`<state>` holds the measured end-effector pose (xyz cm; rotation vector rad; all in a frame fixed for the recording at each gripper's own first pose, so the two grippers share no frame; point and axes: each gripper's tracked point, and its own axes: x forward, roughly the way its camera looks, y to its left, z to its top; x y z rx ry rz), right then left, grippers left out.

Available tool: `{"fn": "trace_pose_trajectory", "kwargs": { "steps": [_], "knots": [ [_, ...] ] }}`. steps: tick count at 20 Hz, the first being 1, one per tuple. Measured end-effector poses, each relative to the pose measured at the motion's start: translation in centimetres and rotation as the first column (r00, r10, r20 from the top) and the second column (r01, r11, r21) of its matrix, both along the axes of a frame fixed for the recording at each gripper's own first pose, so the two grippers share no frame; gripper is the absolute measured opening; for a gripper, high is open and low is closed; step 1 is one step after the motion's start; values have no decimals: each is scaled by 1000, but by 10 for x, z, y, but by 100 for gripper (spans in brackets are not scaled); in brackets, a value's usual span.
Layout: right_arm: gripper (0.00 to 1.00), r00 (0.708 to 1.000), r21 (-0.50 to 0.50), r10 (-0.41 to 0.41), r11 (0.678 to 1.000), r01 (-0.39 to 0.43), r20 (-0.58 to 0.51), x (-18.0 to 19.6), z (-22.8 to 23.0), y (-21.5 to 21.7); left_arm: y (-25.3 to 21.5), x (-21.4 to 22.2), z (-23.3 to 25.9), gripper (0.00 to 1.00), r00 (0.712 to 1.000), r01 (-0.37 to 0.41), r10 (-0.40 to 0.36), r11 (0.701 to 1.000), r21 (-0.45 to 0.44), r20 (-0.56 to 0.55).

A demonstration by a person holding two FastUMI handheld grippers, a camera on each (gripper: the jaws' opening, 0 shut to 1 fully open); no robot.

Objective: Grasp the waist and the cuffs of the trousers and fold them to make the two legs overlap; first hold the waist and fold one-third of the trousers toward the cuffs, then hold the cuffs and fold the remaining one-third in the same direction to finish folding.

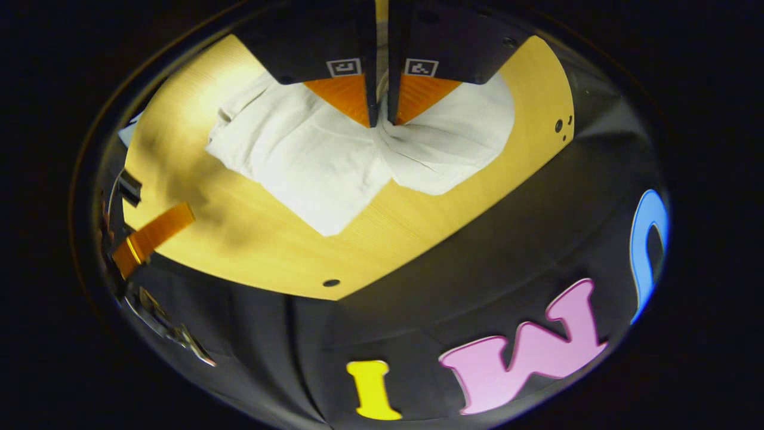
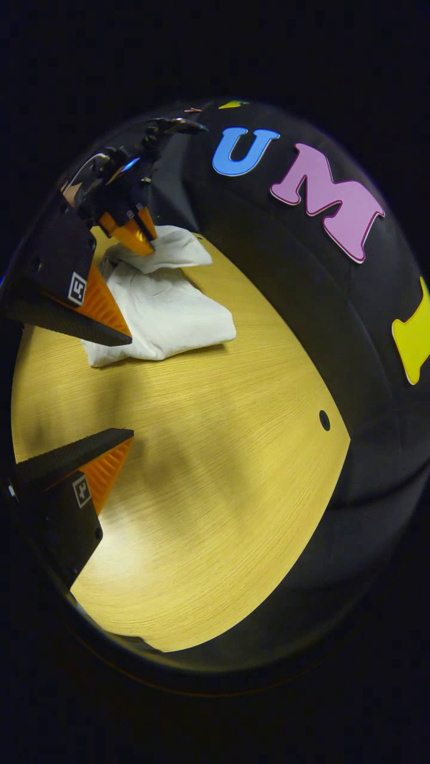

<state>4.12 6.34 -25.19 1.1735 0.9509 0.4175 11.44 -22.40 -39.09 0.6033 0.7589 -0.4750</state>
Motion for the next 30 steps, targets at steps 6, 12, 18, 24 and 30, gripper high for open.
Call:
{"fn": "trace_pose_trajectory", "kwargs": {
  "steps": [6, 12, 18, 24, 30],
  "knots": [
    [86, 999, 5, 6, 1000, -6, 36, 5, 4, -3, -24, -26, -11, 99, 1000, 10, -11, 999, -42, -27],
    [93, 991, -10, 35, 999, -34, 126, 7, 38, 3, -19, -33, 36, 98, 997, -71, 75, 983, -167, 17],
    [93, 970, -31, 58, 998, -52, 236, 12, 84, 10, 11, -51, 79, 98, 981, -182, 195, 942, -282, 21],
    [96, 946, -61, 29, 998, -10, 324, 18, 126, 14, 64, -56, 106, 98, 940, -319, 342, 874, -367, -3],
    [97, 934, -58, 54, 998, -36, 353, 5, 160, 38, 90, -60, 118, 97, 922, -362, 386, 843, -397, -23]
  ]
}}
